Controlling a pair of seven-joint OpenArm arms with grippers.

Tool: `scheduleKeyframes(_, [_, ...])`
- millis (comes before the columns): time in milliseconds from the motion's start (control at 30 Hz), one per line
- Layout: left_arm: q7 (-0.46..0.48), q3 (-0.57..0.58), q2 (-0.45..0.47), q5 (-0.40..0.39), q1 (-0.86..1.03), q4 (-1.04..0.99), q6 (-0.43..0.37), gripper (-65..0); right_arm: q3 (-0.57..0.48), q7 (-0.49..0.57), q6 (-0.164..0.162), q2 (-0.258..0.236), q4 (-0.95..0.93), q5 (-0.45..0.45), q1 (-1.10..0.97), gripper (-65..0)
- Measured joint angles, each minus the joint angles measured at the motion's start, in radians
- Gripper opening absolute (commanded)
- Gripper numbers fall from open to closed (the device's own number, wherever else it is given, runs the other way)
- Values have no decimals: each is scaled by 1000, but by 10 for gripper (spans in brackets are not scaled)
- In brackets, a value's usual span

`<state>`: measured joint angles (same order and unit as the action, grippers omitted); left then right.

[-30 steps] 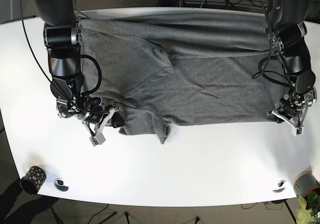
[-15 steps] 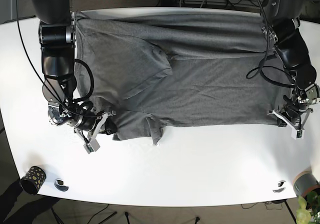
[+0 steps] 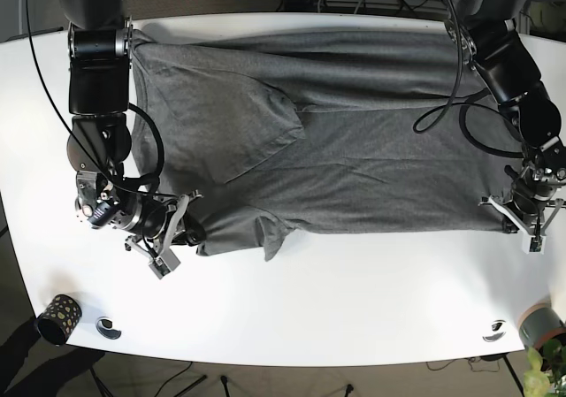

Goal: Fold the T-shirt properly
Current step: 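Fold the grasped edge with both grippers over onto the held edge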

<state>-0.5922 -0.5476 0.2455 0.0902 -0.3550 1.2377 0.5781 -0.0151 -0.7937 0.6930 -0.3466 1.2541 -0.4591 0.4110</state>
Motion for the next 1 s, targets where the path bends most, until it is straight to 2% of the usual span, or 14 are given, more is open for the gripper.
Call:
scheduleKeyframes(133, [-5,0,6,-88,47,54,-1,-650,53,-86,0,3,113,7,-47,-650])
scheduleKeyframes(200, [-29,2,6,-104,68,71,-1,-650,79,-105,3,1,174,4,-79,-650])
scheduleKeyframes(300, [-74,1,6,-111,91,99,-1,-650,111,-123,3,3,255,2,-131,-650])
scheduleKeyframes(567, [-82,2,6,-115,175,181,0,-650,168,-173,5,8,436,-9,-291,-650])
scheduleKeyframes(700, [-101,0,4,-114,217,219,40,-650,193,-177,5,8,507,-10,-372,-650])
scheduleKeyframes(867, [-188,-37,-2,-123,258,317,108,-650,223,-177,5,9,603,-14,-473,-650])
scheduleKeyframes(1000, [-264,-69,0,-116,290,372,121,-650,268,-177,5,41,670,-11,-552,-650])
